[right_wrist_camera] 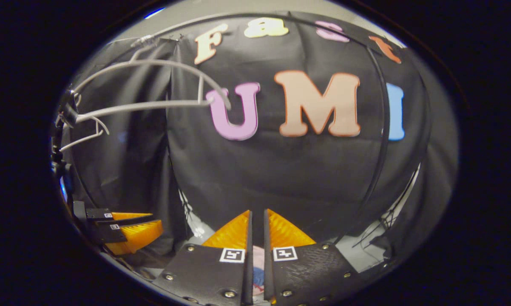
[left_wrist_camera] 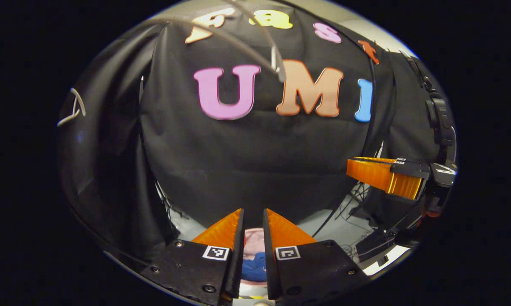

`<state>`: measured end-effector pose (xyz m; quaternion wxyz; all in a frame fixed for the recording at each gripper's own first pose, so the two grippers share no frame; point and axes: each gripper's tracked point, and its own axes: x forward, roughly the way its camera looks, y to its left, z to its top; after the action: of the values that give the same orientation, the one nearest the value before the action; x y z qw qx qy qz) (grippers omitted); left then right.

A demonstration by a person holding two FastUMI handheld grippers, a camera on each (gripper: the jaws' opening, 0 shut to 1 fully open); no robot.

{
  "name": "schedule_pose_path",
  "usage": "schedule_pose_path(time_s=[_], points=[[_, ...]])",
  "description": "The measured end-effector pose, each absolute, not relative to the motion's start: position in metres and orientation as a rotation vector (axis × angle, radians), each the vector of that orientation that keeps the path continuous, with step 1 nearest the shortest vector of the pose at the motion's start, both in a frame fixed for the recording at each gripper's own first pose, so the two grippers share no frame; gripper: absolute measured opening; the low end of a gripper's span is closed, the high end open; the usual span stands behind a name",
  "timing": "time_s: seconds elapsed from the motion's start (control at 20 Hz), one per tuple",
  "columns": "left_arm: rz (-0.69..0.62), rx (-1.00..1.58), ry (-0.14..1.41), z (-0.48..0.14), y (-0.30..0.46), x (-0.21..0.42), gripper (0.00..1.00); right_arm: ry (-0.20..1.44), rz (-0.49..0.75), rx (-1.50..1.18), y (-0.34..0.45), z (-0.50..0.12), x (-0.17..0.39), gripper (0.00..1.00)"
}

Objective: Grasp the clothes on the hanger with both hands and then place them into the laundry hamper below.

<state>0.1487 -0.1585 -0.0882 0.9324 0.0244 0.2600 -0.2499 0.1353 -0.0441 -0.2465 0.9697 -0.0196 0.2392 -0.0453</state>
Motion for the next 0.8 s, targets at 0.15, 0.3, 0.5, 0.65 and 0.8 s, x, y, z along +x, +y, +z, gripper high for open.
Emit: schedule_pose_path(time_s=[0.15,0.3,0.5,0.65,0.8], points=[[-0.539,0.034,0.412,-0.038,-0.168,0.156,0.25,0.358,-0.08,-0.067,-0.037,-0.193,0.141,0.1],[-0.559,0.005,0.284,0.02,-0.177,0.155,0.25,0.262,-0.068,-0.065,-0.026,-0.147,0.139,0.1],[-0.571,-0.025,0.13,0.088,-0.183,0.159,0.25,0.17,-0.073,-0.021,-0.023,-0.105,0.133,0.1],[-0.566,-0.045,0.059,0.116,-0.184,0.155,0.3,0.12,-0.1,0.015,-0.029,-0.085,0.126,0.13],[-0.577,-0.066,0.025,0.12,-0.187,0.157,0.47,0.078,-0.129,0.028,-0.036,-0.071,0.123,0.35]])
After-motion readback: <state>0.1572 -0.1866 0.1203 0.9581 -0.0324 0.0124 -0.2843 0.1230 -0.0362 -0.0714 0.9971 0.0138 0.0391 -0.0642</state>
